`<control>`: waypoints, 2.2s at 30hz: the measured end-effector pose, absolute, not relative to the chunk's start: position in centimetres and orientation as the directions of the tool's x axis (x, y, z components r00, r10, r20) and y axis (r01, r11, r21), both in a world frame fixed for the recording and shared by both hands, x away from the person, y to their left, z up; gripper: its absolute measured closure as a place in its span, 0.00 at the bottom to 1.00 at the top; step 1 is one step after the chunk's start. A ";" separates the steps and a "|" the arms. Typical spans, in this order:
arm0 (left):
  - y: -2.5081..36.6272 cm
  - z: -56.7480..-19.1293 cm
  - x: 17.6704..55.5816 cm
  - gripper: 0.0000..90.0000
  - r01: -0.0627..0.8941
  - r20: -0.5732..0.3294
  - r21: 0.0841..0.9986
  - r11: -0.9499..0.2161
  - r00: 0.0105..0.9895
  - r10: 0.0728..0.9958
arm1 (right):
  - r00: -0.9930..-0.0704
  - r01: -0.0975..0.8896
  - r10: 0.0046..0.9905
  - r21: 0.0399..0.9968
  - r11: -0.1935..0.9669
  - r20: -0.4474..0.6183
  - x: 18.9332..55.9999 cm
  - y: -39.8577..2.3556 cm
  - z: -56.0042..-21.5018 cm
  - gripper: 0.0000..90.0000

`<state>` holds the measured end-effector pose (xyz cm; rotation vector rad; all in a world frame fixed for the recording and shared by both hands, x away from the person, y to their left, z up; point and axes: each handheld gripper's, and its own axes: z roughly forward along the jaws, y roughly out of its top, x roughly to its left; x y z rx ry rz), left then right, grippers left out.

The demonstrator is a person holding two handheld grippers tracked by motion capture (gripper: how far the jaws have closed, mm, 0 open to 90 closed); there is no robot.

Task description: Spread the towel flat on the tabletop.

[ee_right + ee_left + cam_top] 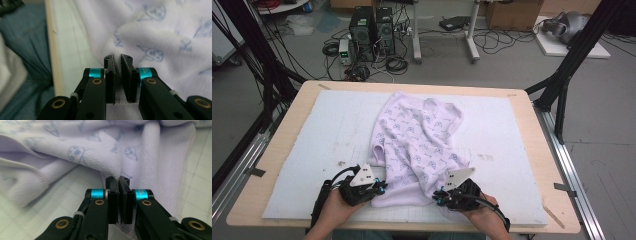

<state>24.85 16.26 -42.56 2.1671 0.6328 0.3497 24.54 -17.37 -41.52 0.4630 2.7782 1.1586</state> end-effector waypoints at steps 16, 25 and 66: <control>18.6 -40.9 29.2 0.96 0.374 0.093 0.794 -0.480 0.705 0.703 | -0.823 0.409 0.562 0.768 0.493 0.077 30.0 -21.3 -39.8 0.92; 18.3 -42.4 31.5 0.91 0.428 0.072 0.764 -0.482 0.686 0.724 | -0.774 0.498 0.628 0.694 0.520 0.086 32.6 -22.0 -42.1 0.82; 18.1 -43.8 27.5 0.97 0.391 -0.022 0.747 -0.538 0.823 0.568 | -0.908 0.339 0.413 0.699 0.629 0.069 27.5 -21.5 -43.6 0.98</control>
